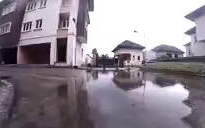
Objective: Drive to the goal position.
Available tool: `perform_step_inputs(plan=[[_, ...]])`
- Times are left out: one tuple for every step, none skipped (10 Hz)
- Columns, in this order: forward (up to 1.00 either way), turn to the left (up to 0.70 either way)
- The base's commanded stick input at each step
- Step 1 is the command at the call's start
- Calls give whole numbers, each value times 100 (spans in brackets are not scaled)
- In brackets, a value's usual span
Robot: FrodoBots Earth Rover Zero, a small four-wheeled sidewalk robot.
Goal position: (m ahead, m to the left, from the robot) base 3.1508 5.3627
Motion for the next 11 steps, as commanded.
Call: perform_step_inputs(plan=[[70,0],[70,0],[70,0],[70,0],[70,0],[70,0],[70,17],[70,35],[70,35],[70,35],[70,35]])
